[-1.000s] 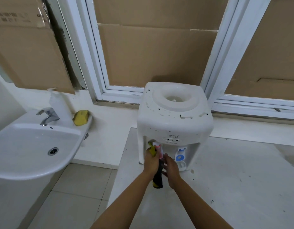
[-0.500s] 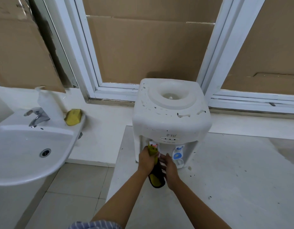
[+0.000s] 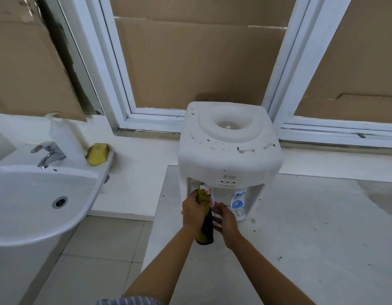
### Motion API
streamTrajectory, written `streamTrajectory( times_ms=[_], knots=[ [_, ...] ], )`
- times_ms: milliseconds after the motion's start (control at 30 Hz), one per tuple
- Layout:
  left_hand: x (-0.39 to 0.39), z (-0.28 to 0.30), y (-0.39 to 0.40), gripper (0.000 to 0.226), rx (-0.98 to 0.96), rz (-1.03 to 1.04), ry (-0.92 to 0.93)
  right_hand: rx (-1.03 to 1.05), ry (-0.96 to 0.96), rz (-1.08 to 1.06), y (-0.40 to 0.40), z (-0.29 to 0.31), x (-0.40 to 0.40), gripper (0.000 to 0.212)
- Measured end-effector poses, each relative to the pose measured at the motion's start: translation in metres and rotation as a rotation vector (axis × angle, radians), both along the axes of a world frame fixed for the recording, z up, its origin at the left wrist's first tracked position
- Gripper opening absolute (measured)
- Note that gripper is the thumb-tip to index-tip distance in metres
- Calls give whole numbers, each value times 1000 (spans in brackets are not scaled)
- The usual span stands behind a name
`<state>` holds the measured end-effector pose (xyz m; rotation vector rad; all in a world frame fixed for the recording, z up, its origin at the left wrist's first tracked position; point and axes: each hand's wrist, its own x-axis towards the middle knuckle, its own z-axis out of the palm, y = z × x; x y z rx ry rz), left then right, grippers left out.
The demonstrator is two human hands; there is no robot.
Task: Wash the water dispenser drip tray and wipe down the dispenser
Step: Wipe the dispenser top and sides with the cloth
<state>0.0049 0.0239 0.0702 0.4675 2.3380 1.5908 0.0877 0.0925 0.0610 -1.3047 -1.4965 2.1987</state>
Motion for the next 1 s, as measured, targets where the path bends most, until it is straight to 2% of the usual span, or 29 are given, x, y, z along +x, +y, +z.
streamTrajectory(
  times_ms=[133, 300, 400, 500, 567, 633, 700, 833, 1000],
  knots=[
    [-8, -1, 0, 12, -65, -49, -40, 6, -26, 20, 3, 3, 0, 31],
    [17, 1, -10, 24, 97, 129, -76, 11, -15, 38, 1, 4, 1, 40],
    [29, -3, -14, 13, 201, 179, 12, 4, 1, 39, -1, 5, 2, 44],
    [26, -4, -14, 29, 162, 141, 152, -8, 33, 20, -3, 7, 2, 47],
    [22, 4, -14, 38, 116, 43, 258, -21, 47, 10, -4, 9, 3, 47],
    [17, 14, -14, 39, 64, -81, 277, -46, 52, -4, -3, 10, 3, 44],
    [15, 20, -16, 35, 75, -113, 267, -55, 44, -7, -3, 11, 2, 44],
    [15, 19, -17, 21, 63, -36, 390, -41, 21, -1, -1, 8, 3, 51],
    [16, 28, -17, 24, 31, -103, 578, -70, 38, -22, -2, 10, 2, 54]
  ],
)
